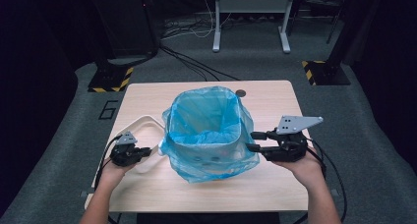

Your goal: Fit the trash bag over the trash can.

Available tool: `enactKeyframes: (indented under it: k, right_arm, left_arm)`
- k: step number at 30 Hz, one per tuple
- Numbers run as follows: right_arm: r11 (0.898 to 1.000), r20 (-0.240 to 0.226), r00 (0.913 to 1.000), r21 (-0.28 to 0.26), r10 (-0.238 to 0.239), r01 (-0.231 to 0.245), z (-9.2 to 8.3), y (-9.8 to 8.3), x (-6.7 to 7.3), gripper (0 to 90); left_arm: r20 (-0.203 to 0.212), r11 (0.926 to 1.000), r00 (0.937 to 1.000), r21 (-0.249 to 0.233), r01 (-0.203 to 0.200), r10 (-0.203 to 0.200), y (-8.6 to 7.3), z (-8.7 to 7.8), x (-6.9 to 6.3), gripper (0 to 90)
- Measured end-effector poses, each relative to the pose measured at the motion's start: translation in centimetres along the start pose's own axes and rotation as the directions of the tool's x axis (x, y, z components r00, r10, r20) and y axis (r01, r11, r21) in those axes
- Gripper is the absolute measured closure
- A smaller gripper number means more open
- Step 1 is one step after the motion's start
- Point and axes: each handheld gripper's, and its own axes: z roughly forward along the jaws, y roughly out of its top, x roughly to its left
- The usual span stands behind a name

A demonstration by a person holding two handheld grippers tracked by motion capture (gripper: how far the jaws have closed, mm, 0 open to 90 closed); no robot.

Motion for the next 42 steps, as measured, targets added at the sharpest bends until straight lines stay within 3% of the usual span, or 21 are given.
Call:
enactKeyframes:
  k: [16,24,34,42]
  right_arm:
    - [1.000,0.003,1.0000,0.012,0.007,-0.007,0.0,-0.2,-0.2,56.4]
    - [1.000,0.005,1.0000,0.014,0.008,-0.008,0.1,-0.1,-0.1,56.4]
    - [1.000,-0.002,1.0000,0.004,0.007,-0.007,-0.1,0.0,0.1,55.6]
    - [1.000,-0.003,1.0000,0.006,0.007,-0.007,0.0,0.0,0.1,55.4]
  left_arm:
    - [0.071,0.9997,0.9974,-0.021,0.011,-0.009,0.9,-1.6,-0.2,83.6]
    - [0.073,0.9990,0.9968,-0.029,-0.033,0.035,1.8,-2.4,-0.8,83.6]
    - [0.094,0.9962,0.9931,-0.059,-0.064,0.070,4.6,-4.4,-1.0,83.7]
    - [0.149,0.9949,0.9874,-0.093,-0.038,0.052,6.2,-5.8,-1.0,83.7]
